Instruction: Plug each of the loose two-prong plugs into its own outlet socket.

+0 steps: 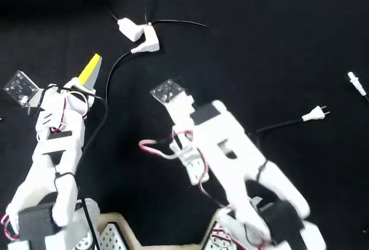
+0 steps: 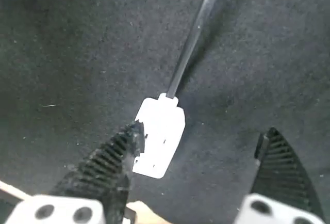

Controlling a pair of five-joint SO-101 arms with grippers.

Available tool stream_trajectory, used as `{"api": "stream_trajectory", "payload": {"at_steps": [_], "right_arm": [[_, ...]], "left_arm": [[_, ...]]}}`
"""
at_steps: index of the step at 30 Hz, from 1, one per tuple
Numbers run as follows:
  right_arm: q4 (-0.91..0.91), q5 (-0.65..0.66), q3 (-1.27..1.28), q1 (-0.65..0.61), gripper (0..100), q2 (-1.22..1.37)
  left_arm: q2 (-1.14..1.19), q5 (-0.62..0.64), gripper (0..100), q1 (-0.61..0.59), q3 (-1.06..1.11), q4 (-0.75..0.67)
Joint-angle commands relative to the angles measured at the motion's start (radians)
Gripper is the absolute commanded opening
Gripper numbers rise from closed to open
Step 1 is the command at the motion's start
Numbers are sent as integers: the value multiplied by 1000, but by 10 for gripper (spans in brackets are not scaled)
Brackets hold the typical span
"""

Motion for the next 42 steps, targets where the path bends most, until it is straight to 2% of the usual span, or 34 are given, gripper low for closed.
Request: {"api": "stream_trajectory", "payload": {"at_steps": [1,8,15,23,29,42], "right_arm": [[-94,-12,96,-14,322,-122],[-241,-12,260,-29,322,-124],[-273,-21,263,-75,322,-61],[-270,-21,260,-74,322,-56],[-129,-12,151,-46,322,-56],[-123,37,165,-25,322,-54]], "left_arm": [[58,2,467,10,-28,-112],[152,-155,467,13,-27,-244],[184,-164,467,8,-27,-316],[176,-164,467,4,-15,-316],[176,-164,467,10,-13,-316],[176,-164,467,10,-12,-316]]}}
